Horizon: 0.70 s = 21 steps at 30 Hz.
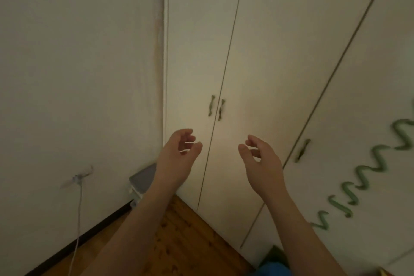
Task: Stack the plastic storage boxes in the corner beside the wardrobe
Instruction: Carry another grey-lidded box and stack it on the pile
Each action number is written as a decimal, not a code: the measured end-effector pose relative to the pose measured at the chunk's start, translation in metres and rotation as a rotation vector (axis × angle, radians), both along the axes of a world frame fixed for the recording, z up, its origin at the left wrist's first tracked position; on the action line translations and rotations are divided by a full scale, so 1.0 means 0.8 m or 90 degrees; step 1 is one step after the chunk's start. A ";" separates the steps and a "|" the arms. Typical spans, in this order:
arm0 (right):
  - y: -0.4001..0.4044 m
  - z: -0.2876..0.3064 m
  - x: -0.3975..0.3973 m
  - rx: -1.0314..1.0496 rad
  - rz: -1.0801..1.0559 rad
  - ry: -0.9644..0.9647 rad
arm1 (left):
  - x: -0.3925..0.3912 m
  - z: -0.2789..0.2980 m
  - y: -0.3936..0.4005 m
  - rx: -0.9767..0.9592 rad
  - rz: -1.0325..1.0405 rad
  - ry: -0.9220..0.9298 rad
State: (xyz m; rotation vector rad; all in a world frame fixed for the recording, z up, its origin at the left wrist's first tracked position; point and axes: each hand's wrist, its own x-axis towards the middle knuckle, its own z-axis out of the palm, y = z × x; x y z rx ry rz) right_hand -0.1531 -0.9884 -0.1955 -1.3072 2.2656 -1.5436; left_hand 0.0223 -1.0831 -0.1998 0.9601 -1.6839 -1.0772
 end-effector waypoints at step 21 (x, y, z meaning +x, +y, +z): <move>0.452 -0.022 0.101 -0.102 -0.338 -0.092 | 0.000 -0.019 0.349 0.008 -0.346 -0.024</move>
